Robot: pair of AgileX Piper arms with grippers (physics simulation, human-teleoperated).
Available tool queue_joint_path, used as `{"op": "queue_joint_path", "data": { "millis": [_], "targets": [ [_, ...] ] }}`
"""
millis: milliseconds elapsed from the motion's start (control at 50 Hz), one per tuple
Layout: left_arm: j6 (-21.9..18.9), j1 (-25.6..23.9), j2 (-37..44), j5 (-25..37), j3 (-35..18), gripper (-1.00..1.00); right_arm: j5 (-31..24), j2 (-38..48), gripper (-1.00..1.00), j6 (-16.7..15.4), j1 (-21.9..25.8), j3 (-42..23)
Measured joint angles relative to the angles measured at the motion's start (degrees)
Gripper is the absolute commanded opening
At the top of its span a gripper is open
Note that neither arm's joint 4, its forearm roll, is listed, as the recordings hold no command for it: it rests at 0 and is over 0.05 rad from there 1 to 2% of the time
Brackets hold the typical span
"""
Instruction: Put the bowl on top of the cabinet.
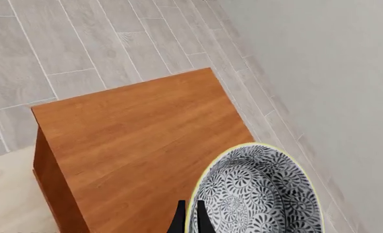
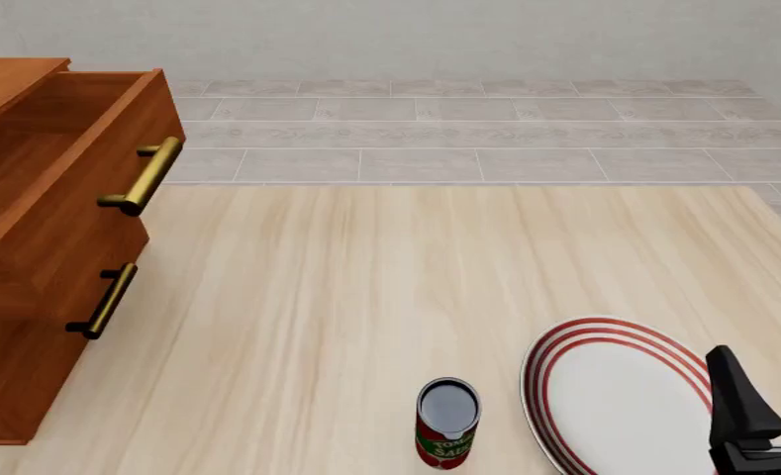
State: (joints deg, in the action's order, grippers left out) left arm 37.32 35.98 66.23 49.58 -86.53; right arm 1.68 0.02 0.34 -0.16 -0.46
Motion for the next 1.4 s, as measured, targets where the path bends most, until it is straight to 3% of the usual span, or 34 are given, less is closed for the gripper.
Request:
{"op": "queue_joint_path", "data": {
  "millis": [680, 1400],
  "targets": [
    [1.7, 2.6, 0.1, -0.2, 1.8, -1.00, -0.2, 0.0, 1.00, -0.1, 0.1, -0.3],
    [-0.2, 6.2, -0.1, 0.2, 0.6, -1.00, 0.0, 0.0, 1.00, 0.1, -0.1, -0.3]
  ]
}}
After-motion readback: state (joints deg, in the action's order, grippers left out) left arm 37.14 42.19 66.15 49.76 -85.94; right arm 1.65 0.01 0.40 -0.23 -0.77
